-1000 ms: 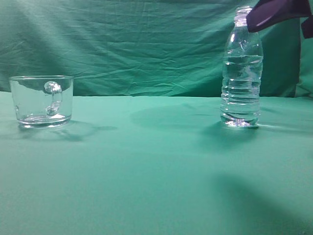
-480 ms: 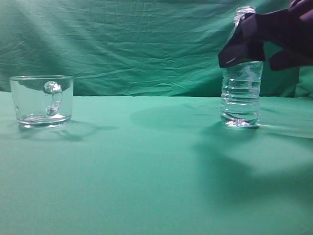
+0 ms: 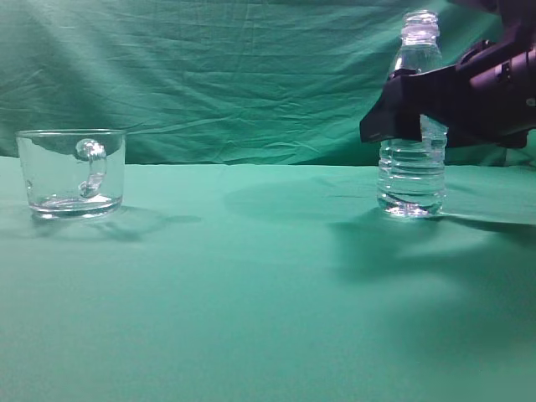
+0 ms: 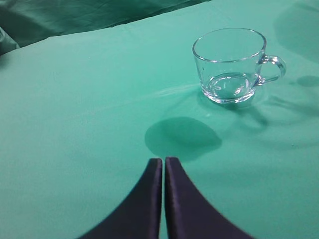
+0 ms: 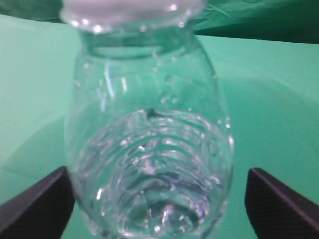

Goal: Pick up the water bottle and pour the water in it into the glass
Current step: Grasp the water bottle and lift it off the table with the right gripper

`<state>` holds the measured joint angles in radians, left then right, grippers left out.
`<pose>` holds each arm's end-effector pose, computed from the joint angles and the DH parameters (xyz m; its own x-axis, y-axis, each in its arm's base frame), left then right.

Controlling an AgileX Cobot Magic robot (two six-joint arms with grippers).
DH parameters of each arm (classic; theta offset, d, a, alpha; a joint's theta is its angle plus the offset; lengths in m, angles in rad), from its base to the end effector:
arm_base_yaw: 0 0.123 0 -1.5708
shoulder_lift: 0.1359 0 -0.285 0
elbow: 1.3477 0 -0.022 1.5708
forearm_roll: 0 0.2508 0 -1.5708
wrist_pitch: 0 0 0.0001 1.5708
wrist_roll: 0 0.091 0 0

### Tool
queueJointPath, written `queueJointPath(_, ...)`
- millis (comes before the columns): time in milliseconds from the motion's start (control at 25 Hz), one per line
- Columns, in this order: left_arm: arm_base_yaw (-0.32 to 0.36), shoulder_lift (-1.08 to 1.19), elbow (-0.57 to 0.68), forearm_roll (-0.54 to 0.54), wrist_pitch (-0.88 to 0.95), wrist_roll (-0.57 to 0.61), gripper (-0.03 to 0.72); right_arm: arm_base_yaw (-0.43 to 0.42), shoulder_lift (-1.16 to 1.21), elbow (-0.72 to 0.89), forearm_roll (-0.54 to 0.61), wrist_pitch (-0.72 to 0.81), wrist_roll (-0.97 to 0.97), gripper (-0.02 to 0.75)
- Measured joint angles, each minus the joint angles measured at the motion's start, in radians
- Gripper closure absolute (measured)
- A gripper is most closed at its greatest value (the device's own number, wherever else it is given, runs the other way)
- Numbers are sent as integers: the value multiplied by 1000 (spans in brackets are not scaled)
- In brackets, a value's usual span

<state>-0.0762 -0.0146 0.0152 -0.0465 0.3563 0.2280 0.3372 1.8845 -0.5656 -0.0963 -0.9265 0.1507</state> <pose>0.0525 -0.0055 0.1768 -0.2440 0.2025 -0.9484 0.1388 0.9752 0.1725 0.2945 0.1106 0.1229 -0.3213 -0.0148 -0.9469 -0.3708 0.9220 0.1114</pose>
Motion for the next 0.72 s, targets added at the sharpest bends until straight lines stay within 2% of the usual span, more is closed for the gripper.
queueJointPath(40, 0, 0, 0, 0, 0, 0, 688, 0, 10, -7, 0, -2, 0, 95)
queueJointPath(80, 0, 0, 0, 0, 0, 0, 688, 0, 21, -12, 0, -4, 0, 139)
queueJointPath(120, 0, 0, 0, 0, 0, 0, 688, 0, 28, -16, 0, -12, 0, 146)
queueJointPath(280, 0, 0, 0, 0, 0, 0, 688, 0, 63, -28, 0, -51, 0, 142)
queueJointPath(320, 0, 0, 0, 0, 0, 0, 688, 0, 70, -28, 0, -55, 0, 188)
queueJointPath(360, 0, 0, 0, 0, 0, 0, 688, 0, 78, -28, 0, -62, -1, 199)
queueJointPath(680, 0, 0, 0, 0, 0, 0, 688, 0, 98, -28, 0, -101, -6, 194)
queueJointPath(720, 0, 0, 0, 0, 0, 0, 688, 0, 98, -28, 0, -102, -6, 249)
